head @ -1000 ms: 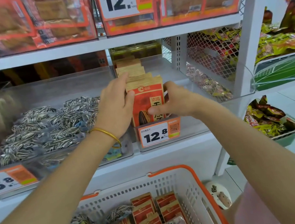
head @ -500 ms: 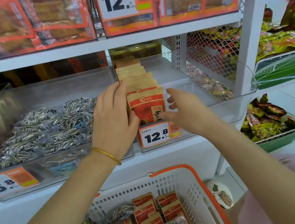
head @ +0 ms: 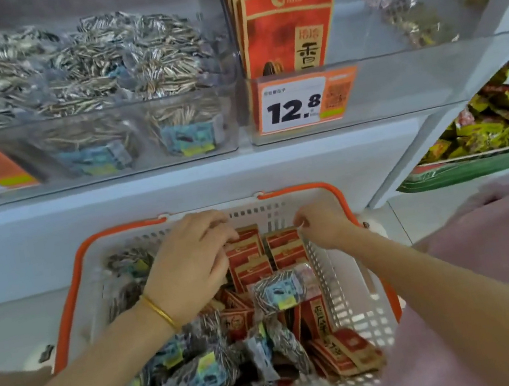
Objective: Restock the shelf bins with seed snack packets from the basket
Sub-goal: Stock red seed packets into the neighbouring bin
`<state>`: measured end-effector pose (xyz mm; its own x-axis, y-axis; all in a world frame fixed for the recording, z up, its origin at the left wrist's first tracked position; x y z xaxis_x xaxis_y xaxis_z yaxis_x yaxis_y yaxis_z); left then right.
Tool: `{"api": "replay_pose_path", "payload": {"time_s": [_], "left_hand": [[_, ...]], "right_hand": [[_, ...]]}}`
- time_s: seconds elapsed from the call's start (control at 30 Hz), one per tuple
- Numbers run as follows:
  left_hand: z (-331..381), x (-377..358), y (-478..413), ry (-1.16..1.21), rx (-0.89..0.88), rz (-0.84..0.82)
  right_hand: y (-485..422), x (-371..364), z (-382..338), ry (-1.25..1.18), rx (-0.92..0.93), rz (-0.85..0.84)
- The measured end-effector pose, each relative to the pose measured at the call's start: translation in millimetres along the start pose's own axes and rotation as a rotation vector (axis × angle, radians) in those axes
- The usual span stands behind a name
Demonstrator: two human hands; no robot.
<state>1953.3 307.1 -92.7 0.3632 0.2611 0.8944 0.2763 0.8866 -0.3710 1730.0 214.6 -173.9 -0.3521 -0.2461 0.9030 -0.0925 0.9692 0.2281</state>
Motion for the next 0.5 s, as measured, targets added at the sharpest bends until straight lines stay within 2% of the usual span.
{"api": "replay_pose_path", "payload": {"time_s": [0.07,0.1,0.2,0.23,0.27,0.37,0.5], "left_hand": [[-7.3,-6.3,2.1,0.009,0.046,-0.025],[-9.3,-9.5,2.7,0.014,0.063,-0.036],[-13.6,-19.3,4.4,0.034,0.091,-0.061],[-14.4,-22.0,5.6,0.042,0.095,-0.069],[-14.6,-23.7,6.7,0.051,0.097,-0.08],[-15.7,-27.7,11.5,0.078,0.125,-0.106],[-17.6,-31.8,16.3,0.093,0.155,-0.116]], "right_hand": [[-3.2,-20.9,4.5,-0.02,-0.071,-0.024],[-0.6,-25.4,-0.5,-0.127,-0.103,-0.013],[-3.1,-55.8,-11.0,-0.747,-0.429,-0.045],[-9.8,-70.1,-9.8,-0.834,-0.519,-0.019],[-16.1,-82.1,-6.4,-0.826,-0.578,-0.006],[-34.6,-119.0,18.2,-0.623,-0.579,-0.003],[-34.0,-126.9,23.7,-0.684,-0.664,-0.001]]}}
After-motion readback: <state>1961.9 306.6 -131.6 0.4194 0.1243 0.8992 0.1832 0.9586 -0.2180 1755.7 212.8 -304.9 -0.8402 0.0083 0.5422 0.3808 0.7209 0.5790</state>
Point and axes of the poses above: each hand's wrist, its own y-axis away from the middle knuckle, its own x-axis out of the back of the hand, z = x × y, the point moved 1 cm from there along -y, towards the middle knuckle, and after that the axes turned 14 degrees about z, right-handed, at the moved point
